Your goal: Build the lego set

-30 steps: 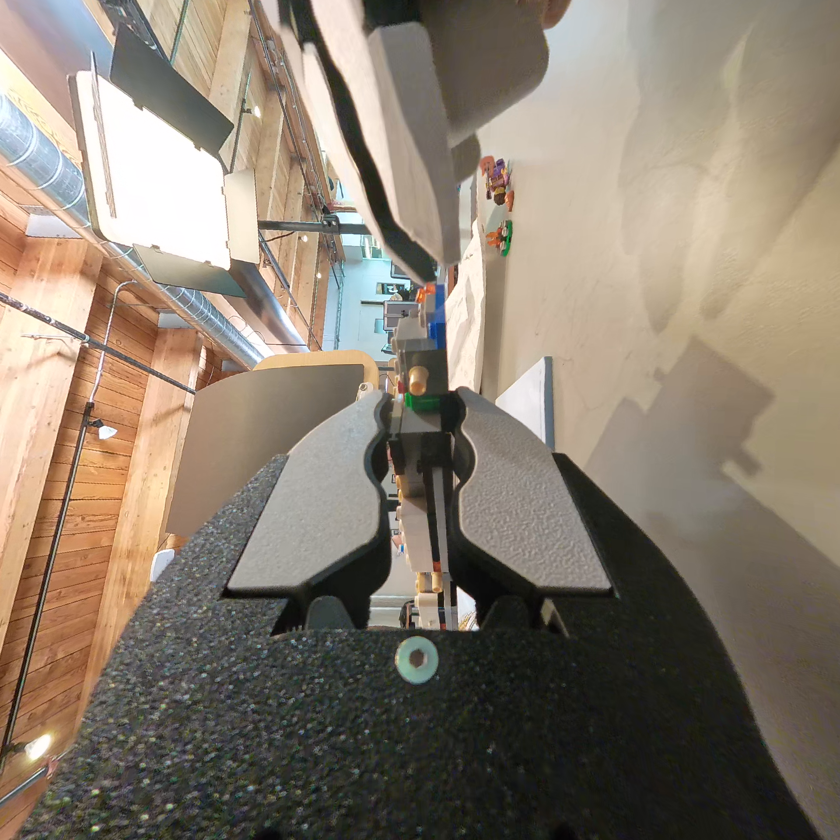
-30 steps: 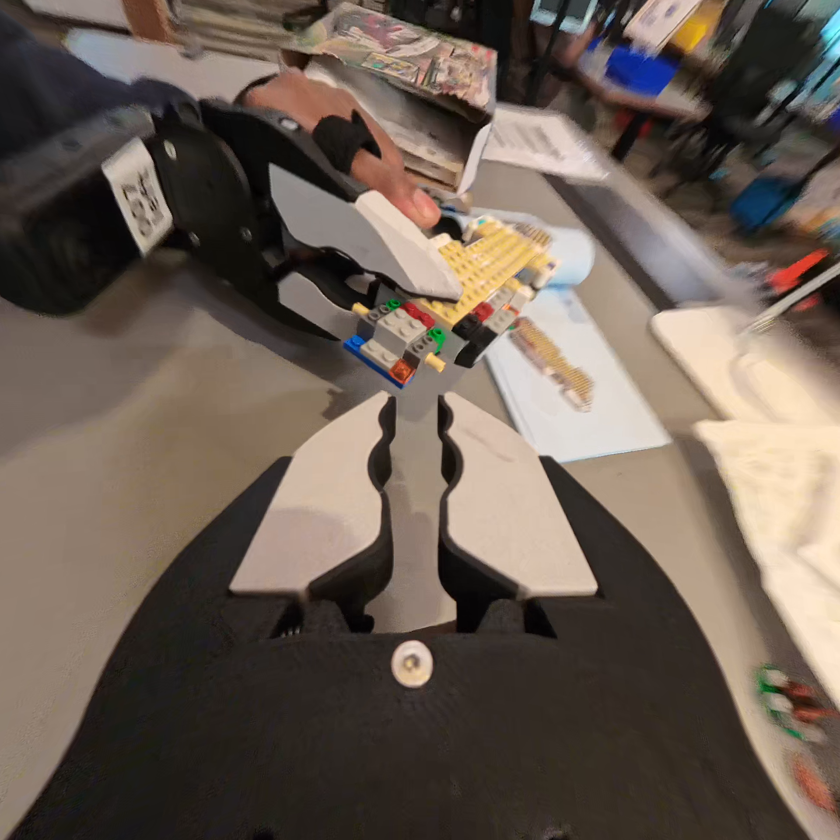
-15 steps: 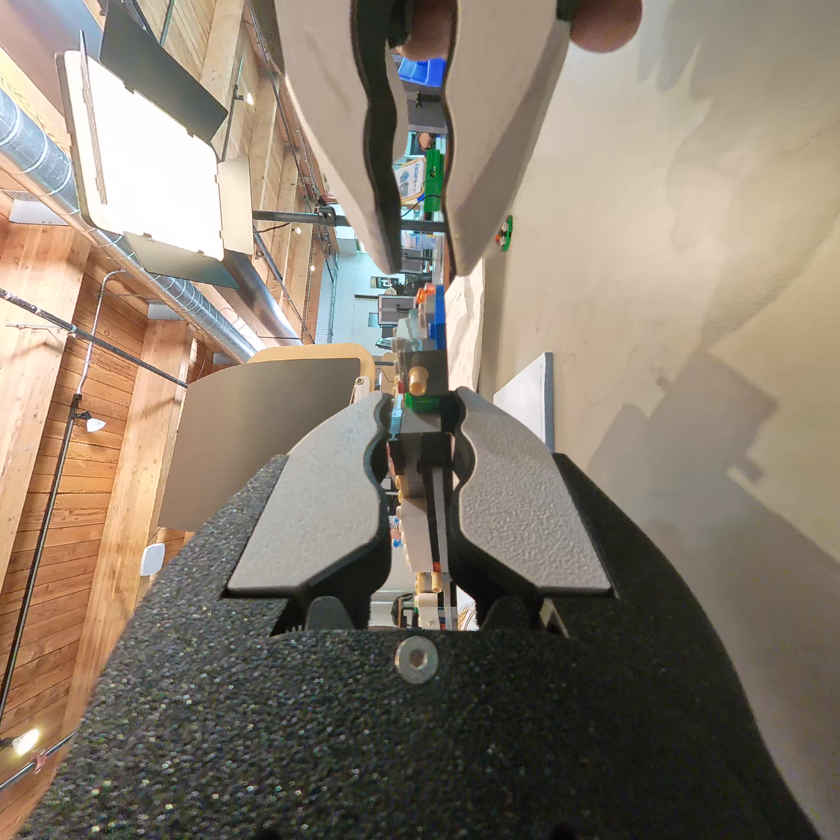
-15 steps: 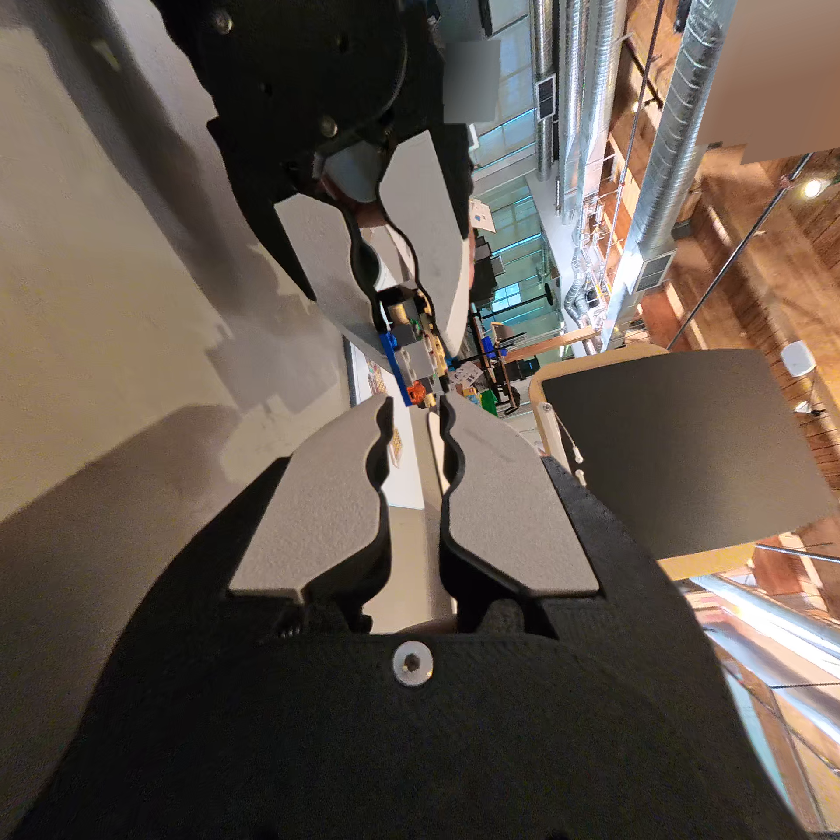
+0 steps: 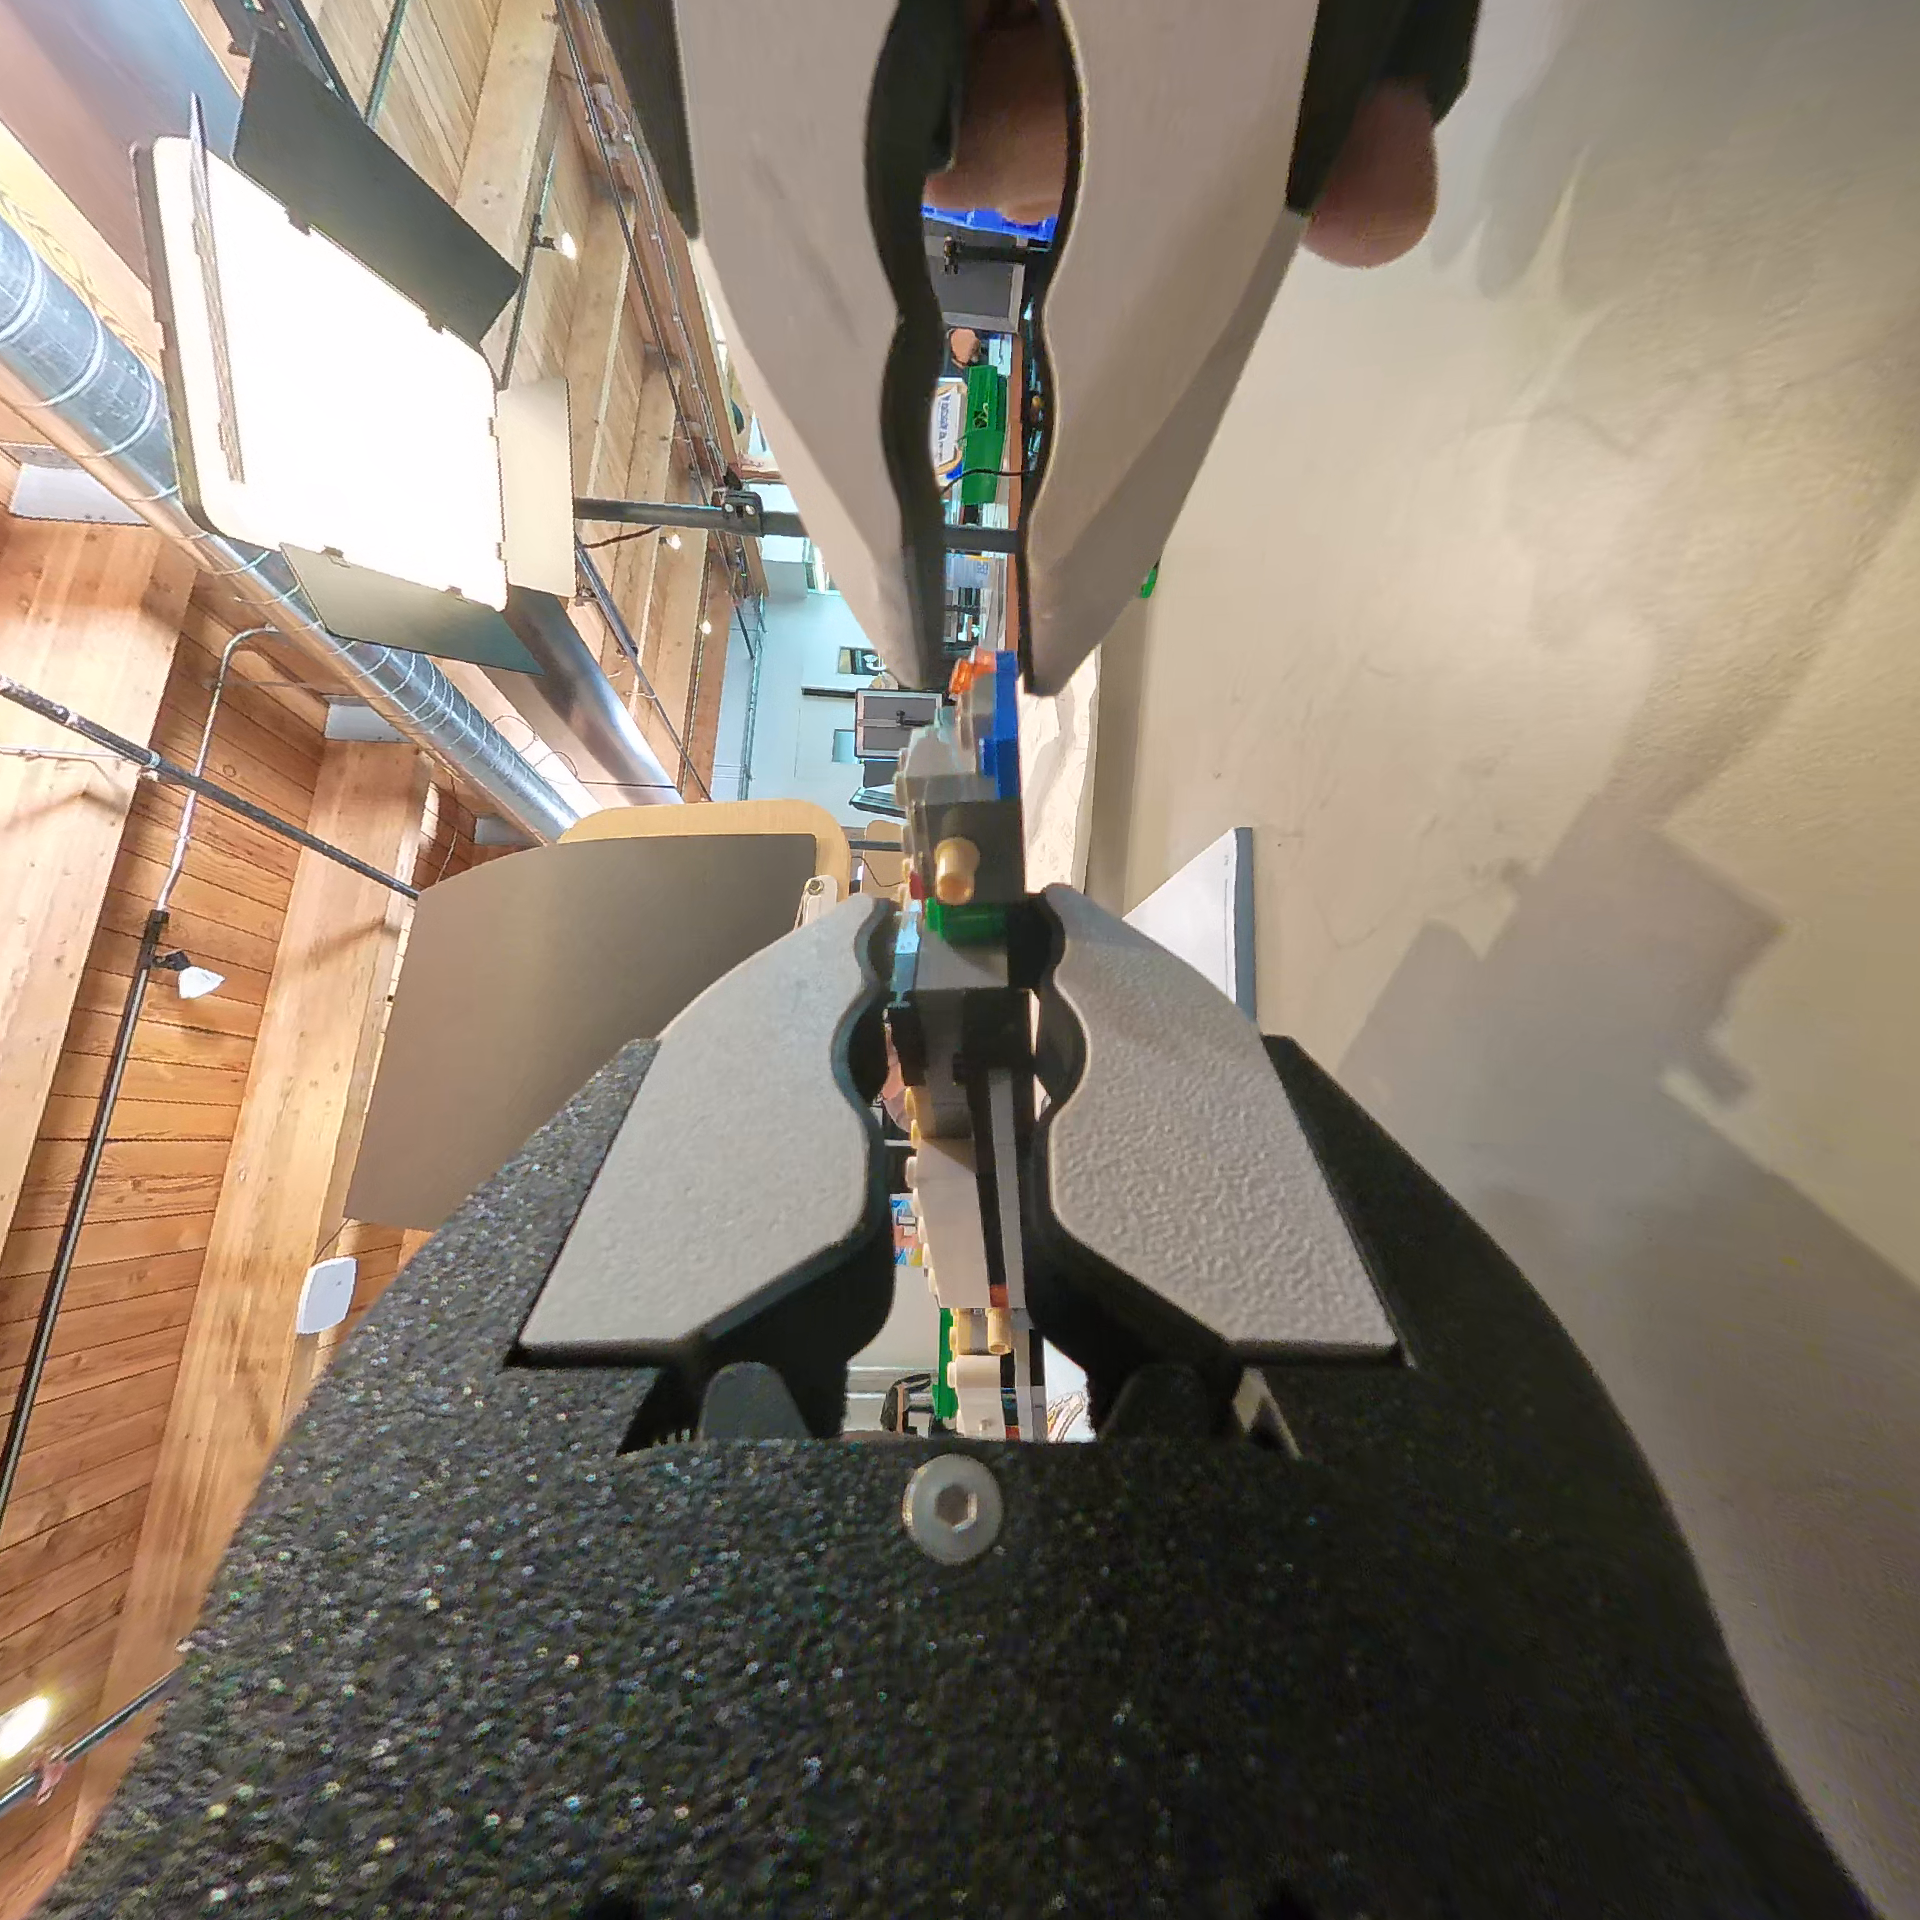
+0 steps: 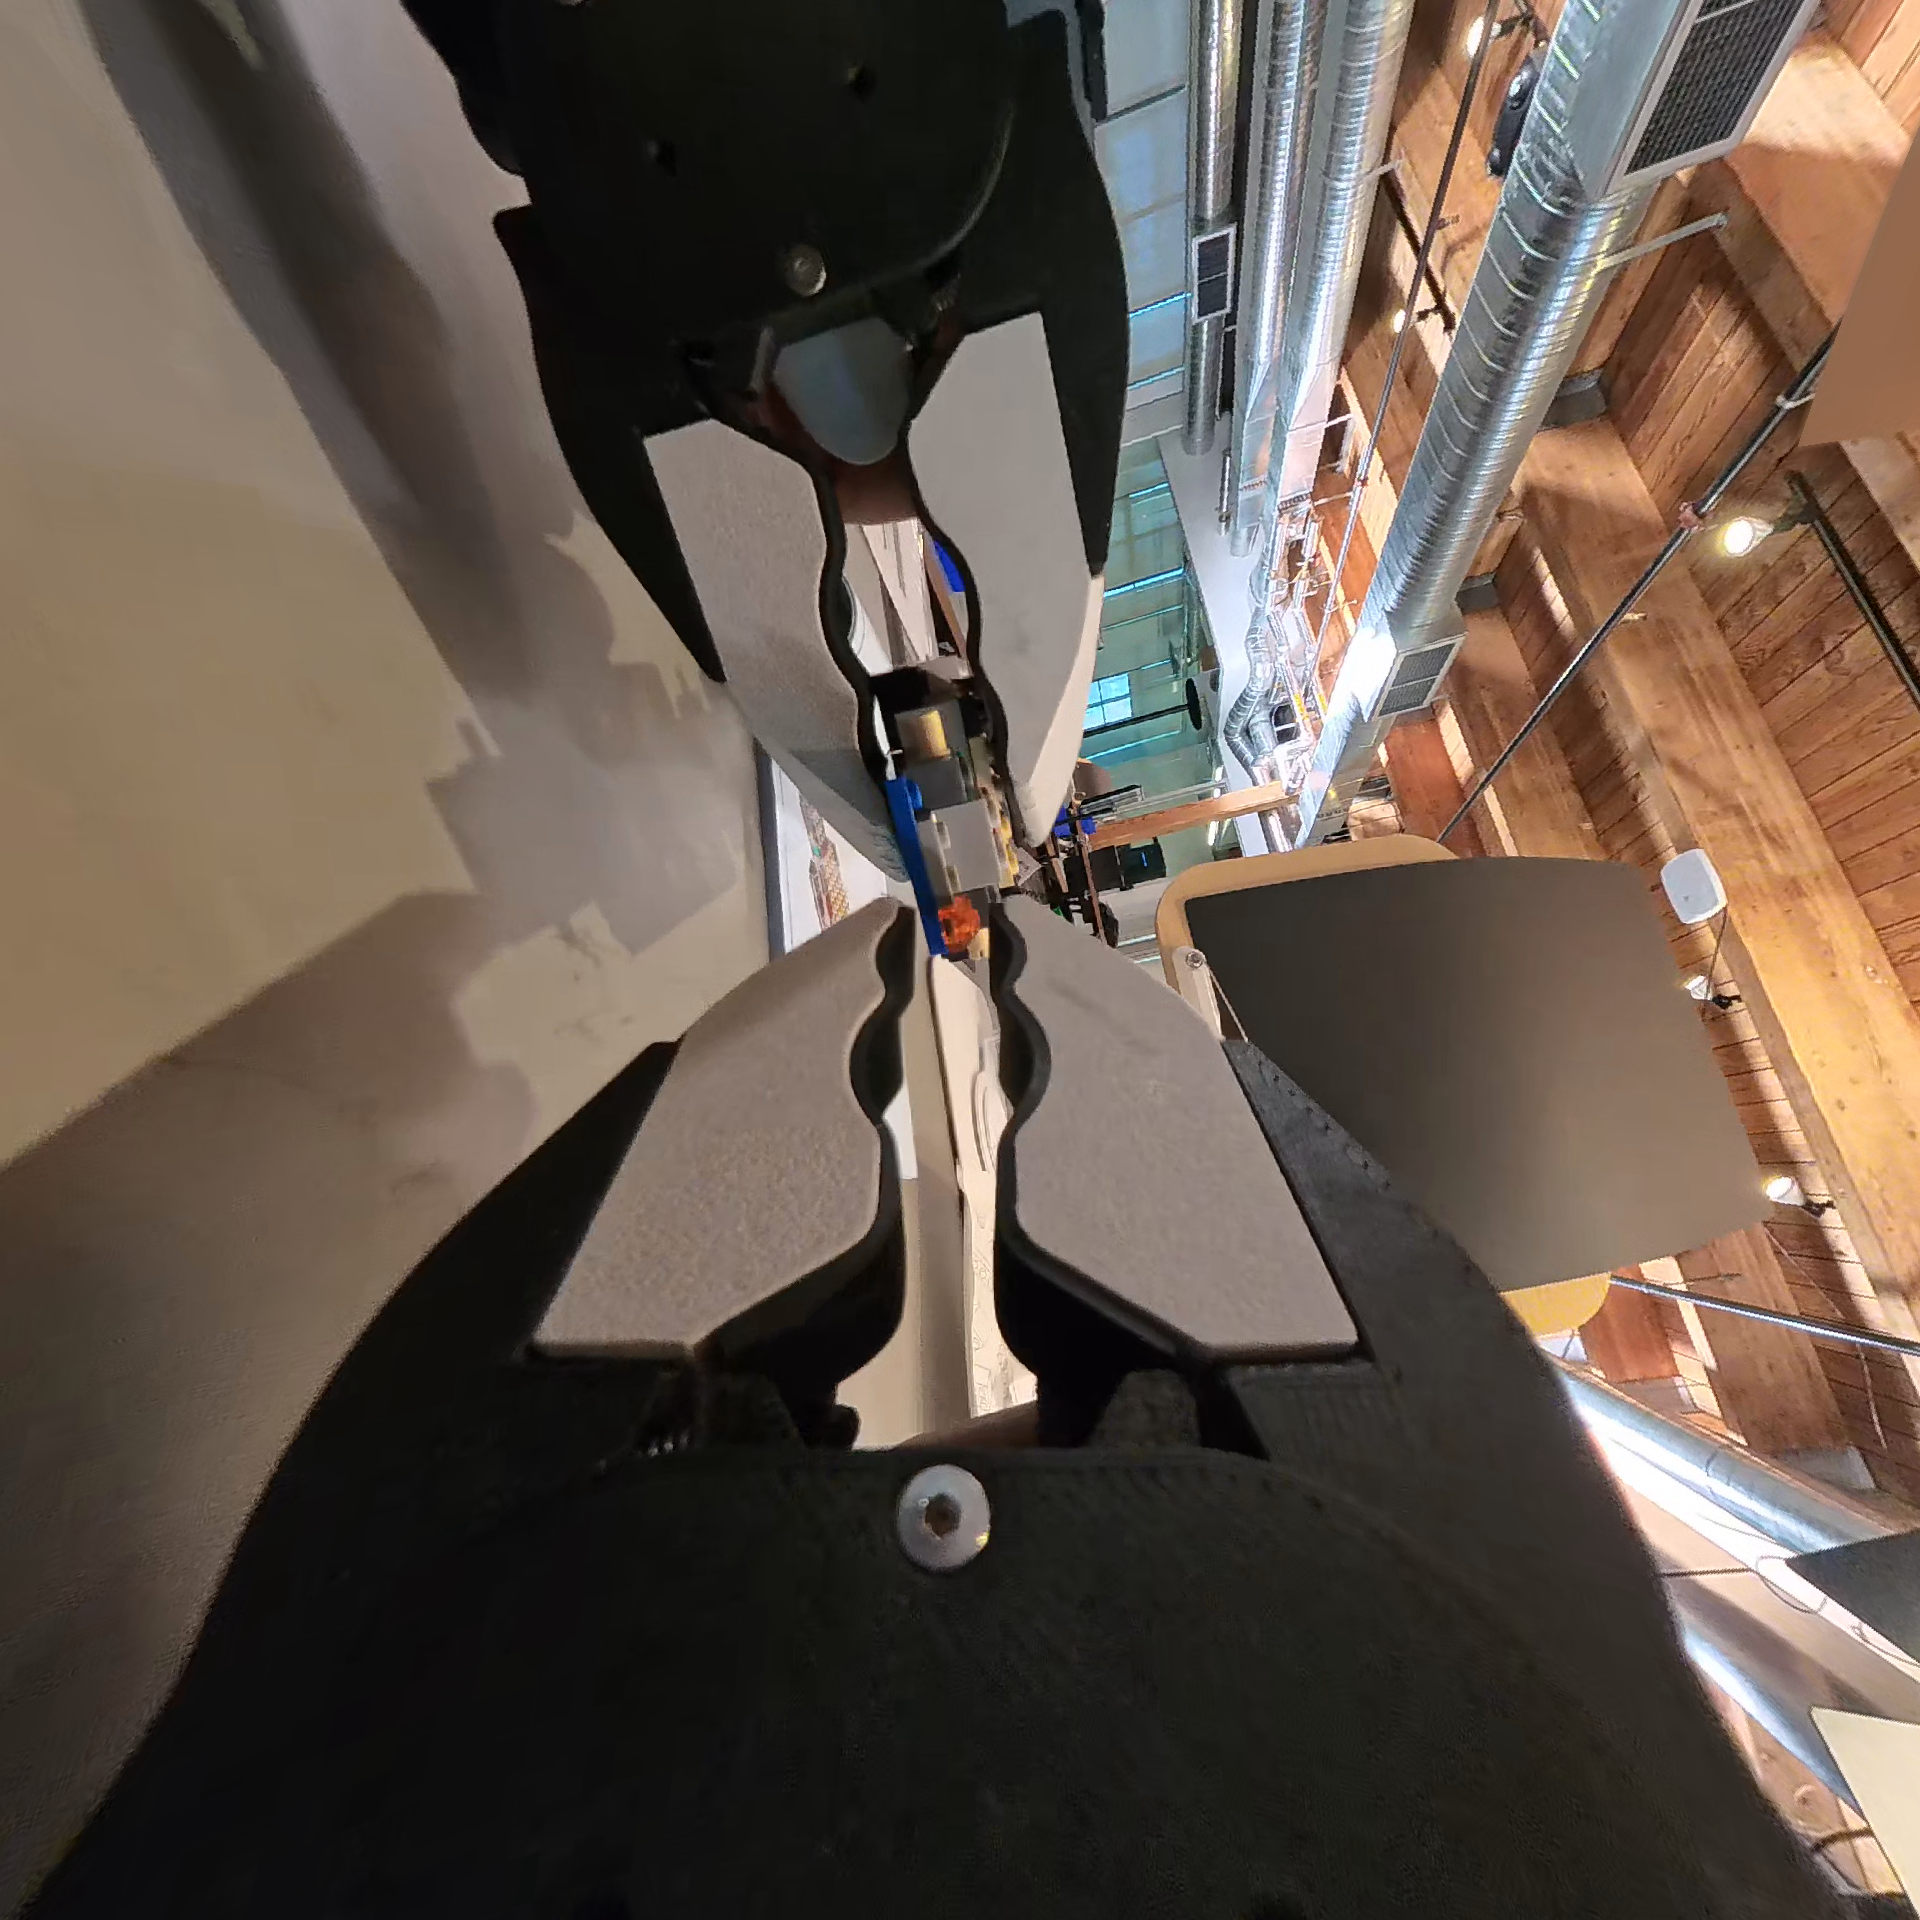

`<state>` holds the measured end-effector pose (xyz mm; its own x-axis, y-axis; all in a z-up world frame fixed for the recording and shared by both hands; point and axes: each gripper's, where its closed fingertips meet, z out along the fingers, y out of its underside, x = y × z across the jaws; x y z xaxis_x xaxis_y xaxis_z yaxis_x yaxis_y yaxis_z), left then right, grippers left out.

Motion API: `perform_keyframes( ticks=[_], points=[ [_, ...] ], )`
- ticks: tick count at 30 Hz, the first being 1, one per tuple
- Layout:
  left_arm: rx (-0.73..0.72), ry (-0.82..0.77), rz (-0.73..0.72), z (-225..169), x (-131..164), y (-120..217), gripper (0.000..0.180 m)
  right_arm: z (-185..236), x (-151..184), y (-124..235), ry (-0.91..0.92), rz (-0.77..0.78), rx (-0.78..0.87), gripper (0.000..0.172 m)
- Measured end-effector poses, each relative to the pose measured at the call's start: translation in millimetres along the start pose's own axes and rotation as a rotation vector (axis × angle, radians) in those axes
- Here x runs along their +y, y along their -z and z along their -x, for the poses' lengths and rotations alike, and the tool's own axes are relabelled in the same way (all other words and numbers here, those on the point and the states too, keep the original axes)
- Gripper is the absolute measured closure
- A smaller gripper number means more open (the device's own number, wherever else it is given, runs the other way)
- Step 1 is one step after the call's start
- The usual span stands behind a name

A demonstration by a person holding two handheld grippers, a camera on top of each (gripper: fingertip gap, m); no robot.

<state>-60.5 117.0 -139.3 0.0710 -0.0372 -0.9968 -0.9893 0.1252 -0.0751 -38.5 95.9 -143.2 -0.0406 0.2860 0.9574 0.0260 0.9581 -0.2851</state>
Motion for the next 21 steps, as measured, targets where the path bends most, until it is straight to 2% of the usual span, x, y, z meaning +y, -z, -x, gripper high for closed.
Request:
perform_keyframes(
  ticks=[21],
  points=[
    [0.018,0.0,0.006,-9.4,-8.4,23.7,0.156,-0.1,3.2,0.1,0.113,0.027,-0.012,0.162]
  ],
)
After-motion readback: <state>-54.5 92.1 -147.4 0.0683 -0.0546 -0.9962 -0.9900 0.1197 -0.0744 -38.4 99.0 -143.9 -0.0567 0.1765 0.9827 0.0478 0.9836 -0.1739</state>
